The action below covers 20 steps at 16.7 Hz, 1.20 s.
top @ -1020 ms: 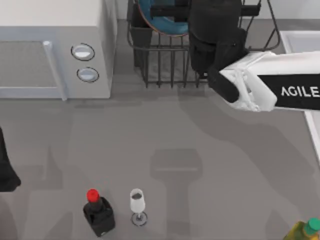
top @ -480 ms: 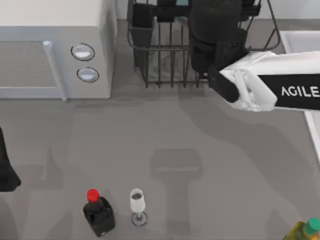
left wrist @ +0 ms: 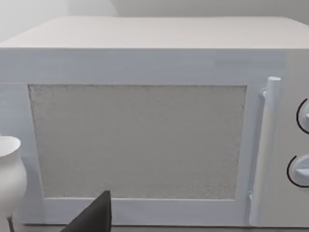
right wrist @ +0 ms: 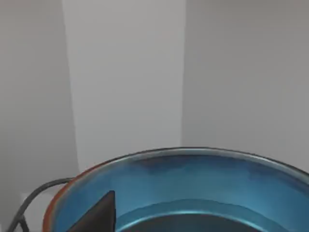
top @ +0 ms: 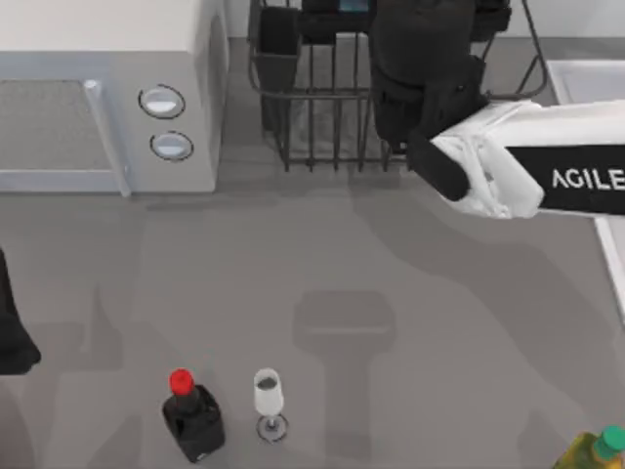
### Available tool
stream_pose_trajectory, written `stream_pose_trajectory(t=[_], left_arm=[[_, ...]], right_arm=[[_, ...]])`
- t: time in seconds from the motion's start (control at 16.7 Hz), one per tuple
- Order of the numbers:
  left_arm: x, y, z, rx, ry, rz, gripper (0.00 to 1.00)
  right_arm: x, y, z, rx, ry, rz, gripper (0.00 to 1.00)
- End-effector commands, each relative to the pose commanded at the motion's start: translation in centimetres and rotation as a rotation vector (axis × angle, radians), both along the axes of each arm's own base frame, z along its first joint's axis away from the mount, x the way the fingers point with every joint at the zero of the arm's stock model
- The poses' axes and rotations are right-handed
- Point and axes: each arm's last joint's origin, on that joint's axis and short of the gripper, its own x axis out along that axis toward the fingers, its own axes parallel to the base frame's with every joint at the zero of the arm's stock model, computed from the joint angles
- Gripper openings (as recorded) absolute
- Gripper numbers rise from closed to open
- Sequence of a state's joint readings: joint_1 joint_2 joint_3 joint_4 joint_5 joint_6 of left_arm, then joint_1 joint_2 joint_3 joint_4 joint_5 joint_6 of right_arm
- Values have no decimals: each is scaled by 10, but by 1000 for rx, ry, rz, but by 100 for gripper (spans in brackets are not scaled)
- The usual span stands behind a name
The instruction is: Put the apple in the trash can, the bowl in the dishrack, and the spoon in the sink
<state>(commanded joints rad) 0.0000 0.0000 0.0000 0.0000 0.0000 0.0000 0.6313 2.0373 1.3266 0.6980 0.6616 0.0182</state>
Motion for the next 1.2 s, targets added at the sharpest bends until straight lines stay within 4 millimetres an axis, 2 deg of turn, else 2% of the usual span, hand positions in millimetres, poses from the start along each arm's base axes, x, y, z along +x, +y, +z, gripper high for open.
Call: stream_pose_trajectory(t=[0.18,0.3,0.42,0.54,0.72,0.84,0.96,1.08,1.2], left_arm=[[0,0,0,0,0,0,100],[0,0,0,0,0,0,100],[0,0,0,0,0,0,100],[0,0,0,0,0,0,100],[0,0,0,0,0,0,100],[0,0,0,0,0,0,100],[0,0,0,0,0,0,100],[0,0,0,0,0,0,100],[0,0,0,0,0,0,100]], right_arm=[[-6,-20,13,-1,5,2,100],[-16,-45,30,1,5,0,100],[-33,-77,49,0,6,-3,100],[-62,-114,68,-2,4,-5,100],[-122,-171,83,-6,-8,-8,100],[-169,-203,78,-8,-22,-8,100],[-211,-227,60,-10,-34,-6,100],[-241,-242,32,-13,-34,-4,100],[-260,-251,2,-13,-28,-1,100]])
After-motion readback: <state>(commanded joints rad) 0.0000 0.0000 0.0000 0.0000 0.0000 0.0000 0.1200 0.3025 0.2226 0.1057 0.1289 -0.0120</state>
